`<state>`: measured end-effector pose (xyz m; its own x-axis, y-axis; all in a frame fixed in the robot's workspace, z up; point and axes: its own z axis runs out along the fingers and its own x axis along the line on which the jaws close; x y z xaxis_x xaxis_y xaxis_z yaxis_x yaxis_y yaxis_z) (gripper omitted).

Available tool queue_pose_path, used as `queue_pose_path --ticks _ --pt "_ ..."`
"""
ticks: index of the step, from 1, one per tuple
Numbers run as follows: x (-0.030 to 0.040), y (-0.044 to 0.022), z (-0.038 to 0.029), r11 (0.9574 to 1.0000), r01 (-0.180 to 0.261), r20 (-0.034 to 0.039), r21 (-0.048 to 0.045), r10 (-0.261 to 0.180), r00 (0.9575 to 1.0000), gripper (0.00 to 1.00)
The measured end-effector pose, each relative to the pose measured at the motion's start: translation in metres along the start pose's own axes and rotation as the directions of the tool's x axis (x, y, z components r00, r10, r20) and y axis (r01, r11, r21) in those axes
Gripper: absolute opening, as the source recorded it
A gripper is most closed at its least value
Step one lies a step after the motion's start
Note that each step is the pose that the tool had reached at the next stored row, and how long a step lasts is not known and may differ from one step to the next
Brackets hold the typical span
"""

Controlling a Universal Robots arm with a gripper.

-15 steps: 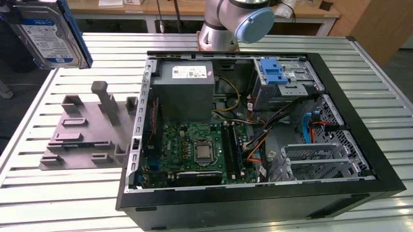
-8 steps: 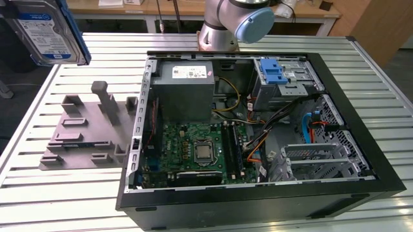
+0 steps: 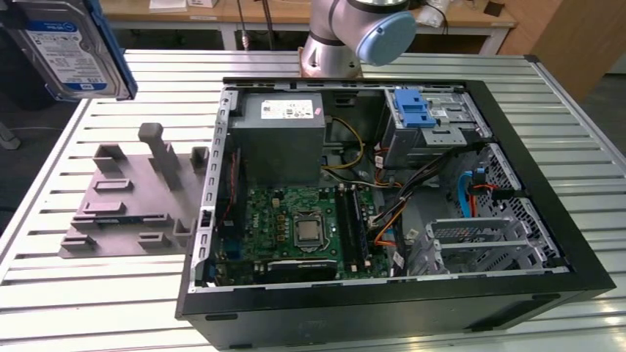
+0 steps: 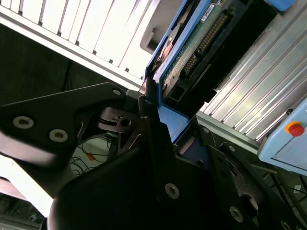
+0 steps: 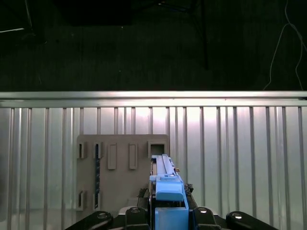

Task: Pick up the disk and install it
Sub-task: 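Pick up the disk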

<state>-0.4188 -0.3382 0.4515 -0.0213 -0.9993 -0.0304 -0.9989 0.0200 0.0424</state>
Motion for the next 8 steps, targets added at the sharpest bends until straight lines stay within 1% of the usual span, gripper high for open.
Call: queue_pose_path --ticks 4,6,8 --pt "0.0079 -0.0002 -0.0004 1.0 0.0 0.0 -0.0003 0.0 1.0 0.36" --pt "0.0086 -0.0002 -0.0014 1.0 0.0 -0.0001 -0.0006 0.0 1.0 0.36" --pt "0.0085 0.0 -0.0057 1.0 0.0 0.0 -0.0004 0.0 1.0 0.36"
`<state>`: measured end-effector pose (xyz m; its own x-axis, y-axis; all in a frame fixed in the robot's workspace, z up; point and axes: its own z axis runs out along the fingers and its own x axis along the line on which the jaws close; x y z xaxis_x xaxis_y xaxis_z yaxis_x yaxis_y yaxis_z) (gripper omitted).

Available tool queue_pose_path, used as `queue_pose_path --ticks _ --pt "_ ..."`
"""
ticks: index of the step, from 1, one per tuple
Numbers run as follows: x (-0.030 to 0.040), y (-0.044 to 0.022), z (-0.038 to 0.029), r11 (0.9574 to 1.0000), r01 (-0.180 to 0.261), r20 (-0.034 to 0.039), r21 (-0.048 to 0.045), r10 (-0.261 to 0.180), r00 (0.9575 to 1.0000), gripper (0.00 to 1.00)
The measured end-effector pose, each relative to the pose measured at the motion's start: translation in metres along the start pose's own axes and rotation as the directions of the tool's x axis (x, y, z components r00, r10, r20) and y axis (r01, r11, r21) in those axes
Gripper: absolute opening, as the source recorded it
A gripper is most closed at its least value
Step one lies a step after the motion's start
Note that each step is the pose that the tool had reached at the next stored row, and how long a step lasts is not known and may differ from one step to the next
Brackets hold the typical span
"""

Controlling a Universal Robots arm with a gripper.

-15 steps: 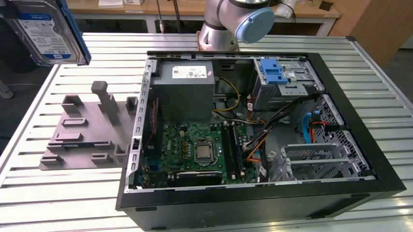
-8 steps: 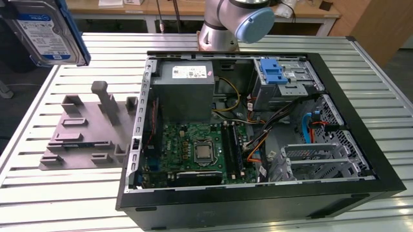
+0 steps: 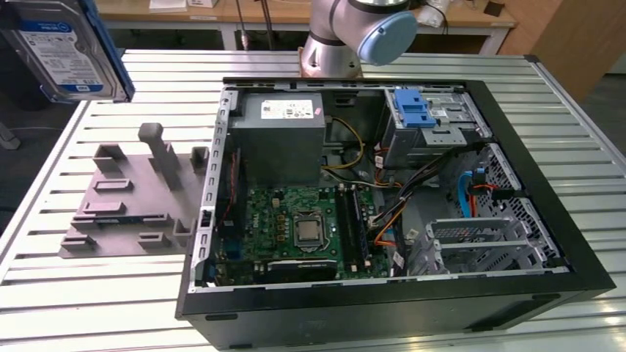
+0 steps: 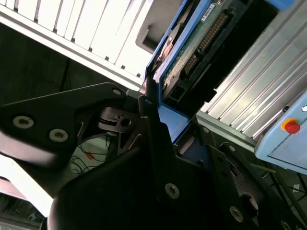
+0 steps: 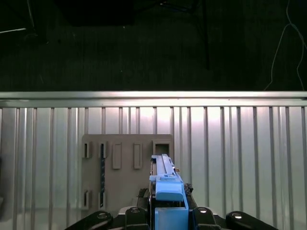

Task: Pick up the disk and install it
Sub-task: 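Pick up the disk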

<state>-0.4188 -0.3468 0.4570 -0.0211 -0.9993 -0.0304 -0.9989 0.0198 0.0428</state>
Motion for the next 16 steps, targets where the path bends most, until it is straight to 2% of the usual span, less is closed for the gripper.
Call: queue_pose_path --ticks 3,5,9,16 --pt "-0.0003 0.0004 -0.0107 1.0 0.0 -0.0003 0.0001 0.0 1.0 0.36" --pt "0.0002 0.0007 -0.0147 1.0 0.0 -0.0014 0.0001 0.0 1.0 0.36" --pt "0.0052 0.0008 -0.0151 1.0 0.005 -0.0052 -0.0002 -0.005 1.0 0.36" --pt "0.0232 0.0006 -0.0156 1.0 0.007 -0.0057 -0.0002 -0.007 1.0 0.36"
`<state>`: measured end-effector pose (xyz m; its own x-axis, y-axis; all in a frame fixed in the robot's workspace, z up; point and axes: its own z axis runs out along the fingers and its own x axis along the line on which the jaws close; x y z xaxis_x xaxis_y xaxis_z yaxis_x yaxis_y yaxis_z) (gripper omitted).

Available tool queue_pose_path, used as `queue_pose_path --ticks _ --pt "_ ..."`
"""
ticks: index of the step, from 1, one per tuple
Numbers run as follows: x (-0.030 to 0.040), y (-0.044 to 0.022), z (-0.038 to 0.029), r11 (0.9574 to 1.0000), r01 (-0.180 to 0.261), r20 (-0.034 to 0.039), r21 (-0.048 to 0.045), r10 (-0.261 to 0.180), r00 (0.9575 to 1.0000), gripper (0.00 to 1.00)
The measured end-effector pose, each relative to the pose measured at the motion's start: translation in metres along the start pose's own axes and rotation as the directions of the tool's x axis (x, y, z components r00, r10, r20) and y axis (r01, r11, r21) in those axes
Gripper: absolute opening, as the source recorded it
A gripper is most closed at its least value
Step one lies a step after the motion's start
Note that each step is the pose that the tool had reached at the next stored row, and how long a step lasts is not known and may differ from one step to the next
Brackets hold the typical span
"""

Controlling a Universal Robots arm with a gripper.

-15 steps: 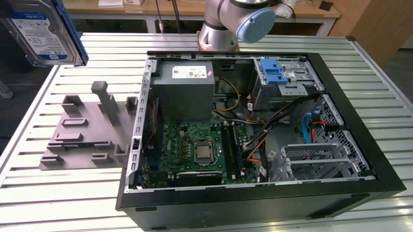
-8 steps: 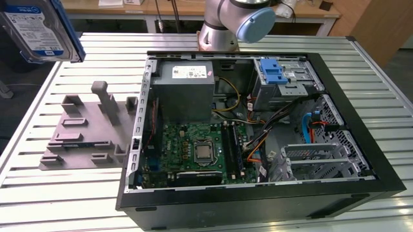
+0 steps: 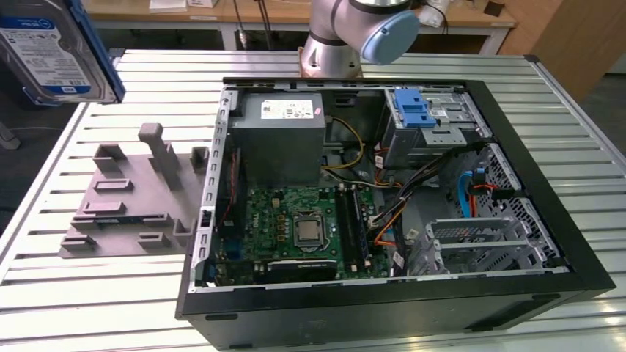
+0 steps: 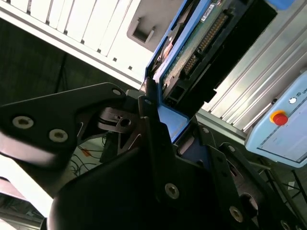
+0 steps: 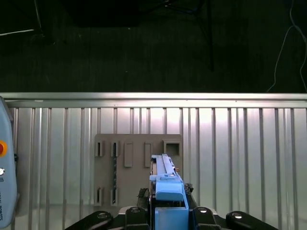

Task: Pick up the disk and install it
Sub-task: 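Pick up the disk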

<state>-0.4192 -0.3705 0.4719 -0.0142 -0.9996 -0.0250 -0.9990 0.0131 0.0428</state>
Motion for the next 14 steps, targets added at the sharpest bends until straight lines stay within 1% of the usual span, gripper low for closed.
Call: queue_pose_path --ticks 2,3,7,9,14 --pt "0.0033 -0.0005 -0.0001 1.0 0.0 0.0001 -0.0002 0.0 1.0 0.36" --pt "0.0037 -0.0019 -0.0002 1.0 0.0 0.0001 -0.0013 0.0 1.0 0.36" --pt "0.0042 -0.0102 -0.0005 1.0 0.0 -0.0001 -0.0072 0.0 1.0 0.36" --pt "0.0042 -0.0113 -0.0006 1.0 0.0 0.0 -0.0073 0.0 1.0 0.36" --pt "0.0042 -0.0115 -0.0006 1.0 0.0 -0.0001 -0.0073 0.0 1.0 0.36"
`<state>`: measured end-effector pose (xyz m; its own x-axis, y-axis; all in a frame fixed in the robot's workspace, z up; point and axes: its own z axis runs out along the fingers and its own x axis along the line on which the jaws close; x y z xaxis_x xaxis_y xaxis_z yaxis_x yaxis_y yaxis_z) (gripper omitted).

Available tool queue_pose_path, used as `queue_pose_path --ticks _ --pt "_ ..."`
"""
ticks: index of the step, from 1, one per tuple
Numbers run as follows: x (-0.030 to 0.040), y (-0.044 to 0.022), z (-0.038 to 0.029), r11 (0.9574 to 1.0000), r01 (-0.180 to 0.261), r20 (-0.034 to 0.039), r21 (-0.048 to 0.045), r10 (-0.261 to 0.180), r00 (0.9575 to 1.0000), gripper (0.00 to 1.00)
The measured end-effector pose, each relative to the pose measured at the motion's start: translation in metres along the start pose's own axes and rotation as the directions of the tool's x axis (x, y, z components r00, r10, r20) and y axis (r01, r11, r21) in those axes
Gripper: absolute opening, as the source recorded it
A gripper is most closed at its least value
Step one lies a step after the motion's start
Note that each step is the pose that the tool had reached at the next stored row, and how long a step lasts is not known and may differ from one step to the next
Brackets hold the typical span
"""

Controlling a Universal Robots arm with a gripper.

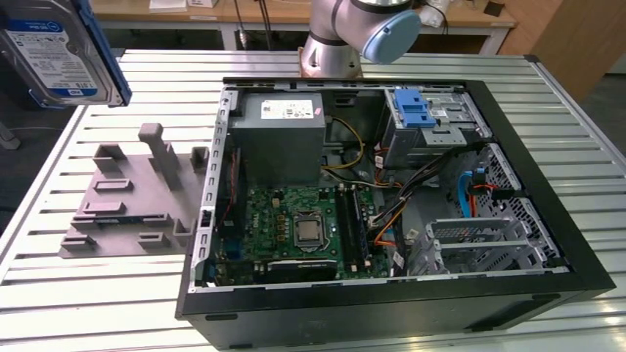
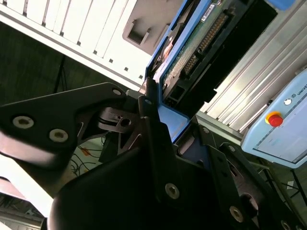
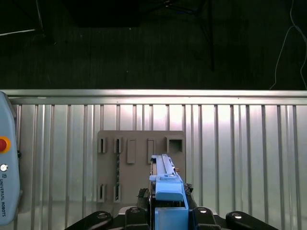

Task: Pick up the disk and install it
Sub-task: 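Pick up the disk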

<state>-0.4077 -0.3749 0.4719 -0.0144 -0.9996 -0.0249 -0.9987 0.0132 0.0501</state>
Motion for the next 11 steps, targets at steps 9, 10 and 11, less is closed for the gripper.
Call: queue_pose_path --ticks 9,10,11 --pt "0.0 -0.0032 -0.0001 1.0 0.0 0.0001 -0.0002 0.0 1.0 0.36" --pt "0.0 -0.0035 -0.0002 1.0 0.0 0.0 -0.0003 0.0 1.0 0.36" --pt "-0.0001 -0.0039 -0.0002 1.0 0.0 0.0 -0.0003 0.0 1.0 0.36"
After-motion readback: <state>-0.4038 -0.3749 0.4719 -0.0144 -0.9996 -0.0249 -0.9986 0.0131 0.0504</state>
